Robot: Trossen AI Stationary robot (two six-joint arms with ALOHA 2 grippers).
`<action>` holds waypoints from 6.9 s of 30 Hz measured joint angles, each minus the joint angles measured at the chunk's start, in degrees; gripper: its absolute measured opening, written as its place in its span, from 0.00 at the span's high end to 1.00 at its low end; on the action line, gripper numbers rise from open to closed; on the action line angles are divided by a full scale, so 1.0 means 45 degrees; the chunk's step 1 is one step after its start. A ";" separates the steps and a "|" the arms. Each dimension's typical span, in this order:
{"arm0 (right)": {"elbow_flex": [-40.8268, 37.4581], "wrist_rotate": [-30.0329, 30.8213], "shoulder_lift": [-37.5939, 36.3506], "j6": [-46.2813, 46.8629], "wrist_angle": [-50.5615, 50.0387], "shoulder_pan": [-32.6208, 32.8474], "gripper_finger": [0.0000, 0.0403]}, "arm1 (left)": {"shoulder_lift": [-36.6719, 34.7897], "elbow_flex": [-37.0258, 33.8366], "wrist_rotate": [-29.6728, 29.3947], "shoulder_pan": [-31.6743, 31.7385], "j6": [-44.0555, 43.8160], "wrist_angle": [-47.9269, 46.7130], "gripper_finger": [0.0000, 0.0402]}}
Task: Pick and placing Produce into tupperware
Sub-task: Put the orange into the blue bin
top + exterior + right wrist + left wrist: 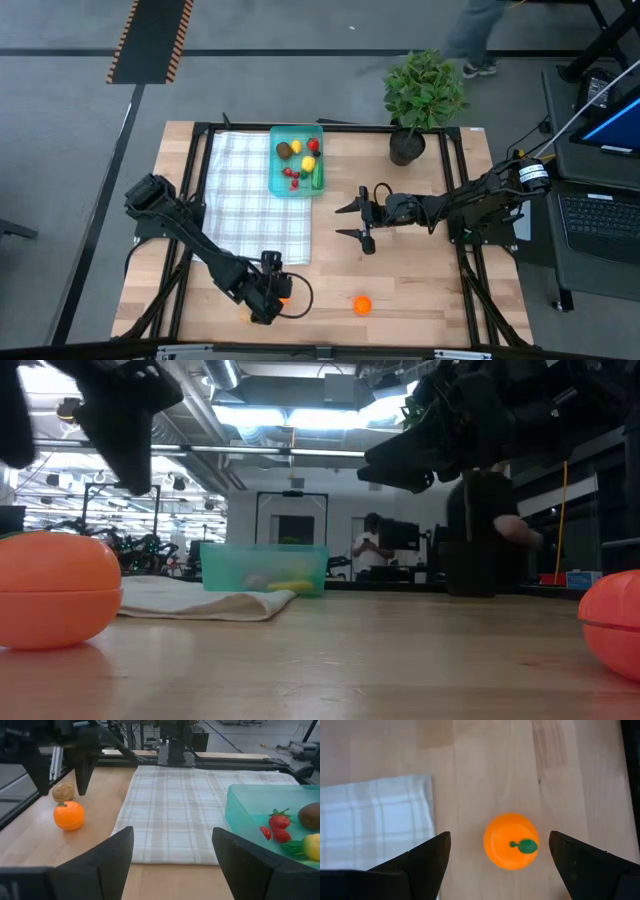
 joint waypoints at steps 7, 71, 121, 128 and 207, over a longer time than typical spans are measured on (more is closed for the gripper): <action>0.0000 -0.0005 0.0000 0.0275 -0.0007 0.0000 0.32 | 0.0151 0.0039 0.0898 -0.0362 -0.0021 0.0078 0.18; 0.0010 -0.0005 0.0000 0.0880 -0.0520 0.0000 0.32 | 0.2307 0.0024 0.0620 0.0300 -0.0581 0.0714 0.18; 0.0000 -0.0015 0.0000 0.0488 -0.0645 0.0625 0.32 | -0.1156 -0.0813 0.0023 0.0781 0.0332 -0.0415 0.40; 0.0000 -0.0015 0.0000 0.0496 -0.0578 0.0782 0.32 | -0.3233 -0.3111 -0.0490 0.1189 -0.0224 0.0349 0.40; 0.0010 0.2035 -0.0005 -0.0174 0.2673 -0.0383 0.79 | -0.7741 -1.3483 -0.4524 0.7366 0.5406 1.9821 0.40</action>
